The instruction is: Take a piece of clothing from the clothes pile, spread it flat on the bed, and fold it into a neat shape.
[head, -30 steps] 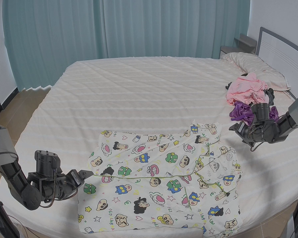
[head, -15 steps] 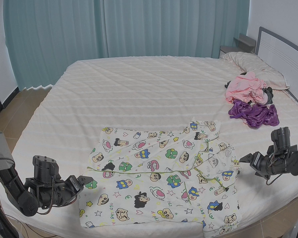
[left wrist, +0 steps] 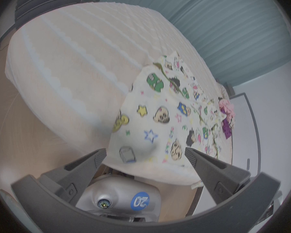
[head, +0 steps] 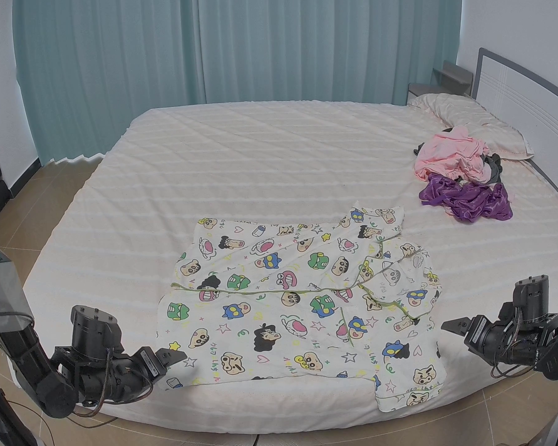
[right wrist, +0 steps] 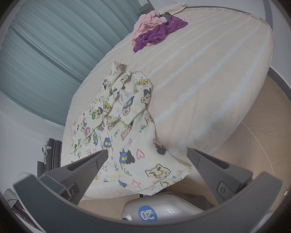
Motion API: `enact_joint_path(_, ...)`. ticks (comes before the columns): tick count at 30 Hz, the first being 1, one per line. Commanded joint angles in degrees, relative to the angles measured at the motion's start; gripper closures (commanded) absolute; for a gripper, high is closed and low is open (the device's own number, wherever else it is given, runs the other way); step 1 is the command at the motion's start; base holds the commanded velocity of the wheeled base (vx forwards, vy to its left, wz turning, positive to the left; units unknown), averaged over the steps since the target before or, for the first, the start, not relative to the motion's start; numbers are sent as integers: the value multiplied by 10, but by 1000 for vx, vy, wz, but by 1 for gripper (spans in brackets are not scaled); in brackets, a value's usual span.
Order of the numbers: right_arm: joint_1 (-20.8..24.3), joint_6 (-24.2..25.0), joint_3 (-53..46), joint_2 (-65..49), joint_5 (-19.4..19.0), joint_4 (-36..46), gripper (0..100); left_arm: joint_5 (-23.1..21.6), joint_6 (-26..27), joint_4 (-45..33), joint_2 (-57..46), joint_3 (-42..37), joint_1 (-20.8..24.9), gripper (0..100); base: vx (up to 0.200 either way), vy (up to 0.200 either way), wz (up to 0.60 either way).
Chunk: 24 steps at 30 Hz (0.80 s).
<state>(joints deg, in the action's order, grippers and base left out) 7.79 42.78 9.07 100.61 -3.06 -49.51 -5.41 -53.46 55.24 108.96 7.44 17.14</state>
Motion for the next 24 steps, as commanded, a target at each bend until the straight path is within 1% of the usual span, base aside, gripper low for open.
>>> enact_joint_path(1, 6, 0, -25, 28, -1, -16, 0, 7, -1, -1, 36, -2, 37, 0, 0, 0, 0)
enact_joint_path(7, 14, 0, -35, 28, -1, -29, 0, 31, -2, 0, 78, 14, 43, 0, 0, 0, 0)
enact_joint_path(10, 18, 0, -36, 28, -1, -31, 0, 39, -10, -1, 86, 14, 54, 0, 0, 0, 0)
enact_joint_path(12, 19, 1, -36, 28, -1, -32, 0, 64, -25, -1, 89, 16, 68, 0, 0, 0, 0)
enact_joint_path(13, 19, 1, -36, 28, -1, -32, 0, 64, -25, -1, 89, 16, 68, 0, 0, 0, 0)
enact_joint_path(14, 19, 1, -36, 28, -1, -33, 0, 76, -29, -1, 103, 25, 76, 0, 0, 0, 0)
enact_joint_path(18, 20, 2, -35, 28, -2, -33, 0, 124, -39, 0, 125, 49, 83, 0, 0, 0, 0)
enact_joint_path(20, 21, 2, -35, 28, -2, -33, 0, 126, -46, 0, 127, 54, 83, 0, 0, 0, 0)
enact_joint_path(21, 22, 2, -35, 28, -1, -33, 0, 127, -60, 0, 127, 64, 83, 0, 0, 0, 0)
enact_joint_path(24, 22, 2, -36, 28, -2, -33, 0, 128, -64, 0, 129, 76, 83, 0, 0, 0, 0)
